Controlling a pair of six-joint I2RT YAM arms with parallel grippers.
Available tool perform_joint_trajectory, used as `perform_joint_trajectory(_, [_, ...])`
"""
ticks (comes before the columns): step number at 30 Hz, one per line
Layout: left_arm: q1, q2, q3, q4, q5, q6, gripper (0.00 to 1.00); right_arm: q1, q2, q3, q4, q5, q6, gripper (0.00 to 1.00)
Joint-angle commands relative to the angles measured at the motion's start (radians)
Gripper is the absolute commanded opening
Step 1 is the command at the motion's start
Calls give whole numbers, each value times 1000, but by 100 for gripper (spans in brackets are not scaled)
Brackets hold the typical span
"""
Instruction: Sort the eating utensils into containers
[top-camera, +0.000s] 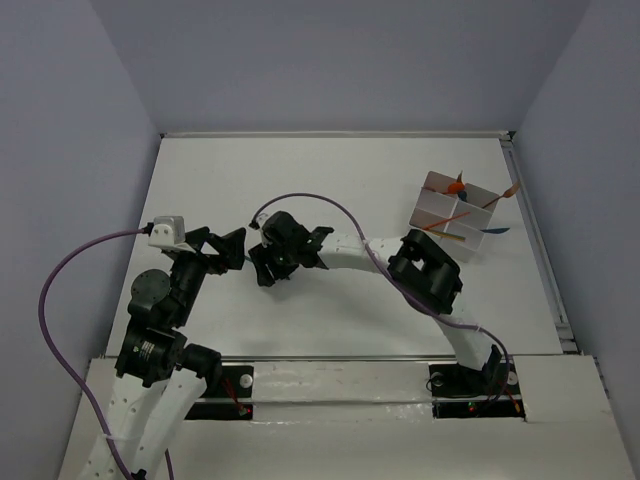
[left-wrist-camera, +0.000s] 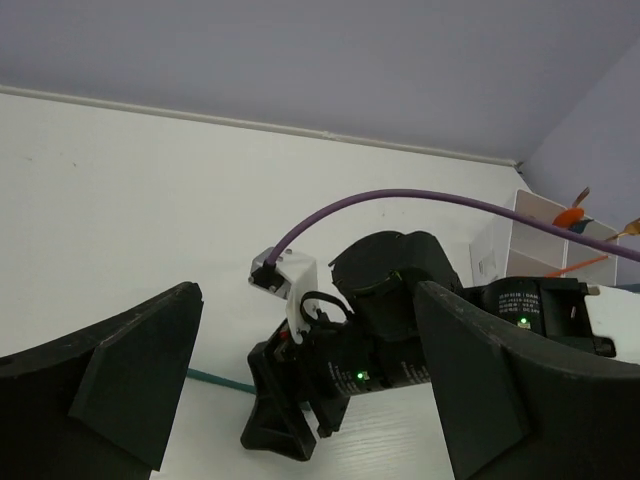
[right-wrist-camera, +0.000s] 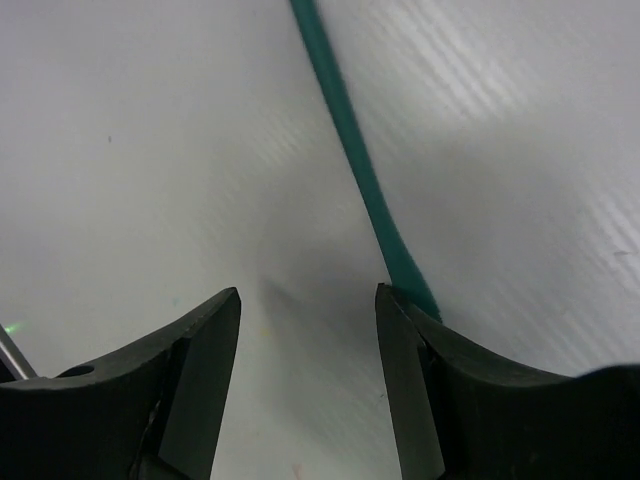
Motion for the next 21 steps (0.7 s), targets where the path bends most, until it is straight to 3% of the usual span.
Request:
perform_joint_trajectory(1, [-2, -6, 43, 45, -6, 0, 99, -67, 70, 37, -15, 79, 26, 68])
perform_joint_trajectory(6, [-2, -5, 42, 47, -5, 0, 99, -79, 145, 169, -39, 90, 17, 79])
perform_joint_trajectory(13, [-2, 0, 42, 47, 1, 2, 99, -79, 274, 380, -134, 99, 21, 84])
perform_joint_trajectory(18, [-2, 0, 42, 47, 3, 0, 99, -48, 260, 357, -159, 155, 9, 85])
perform_joint_trajectory(21, [-2, -2, 42, 48, 3, 2, 99, -18, 246, 320, -183, 214, -5, 80])
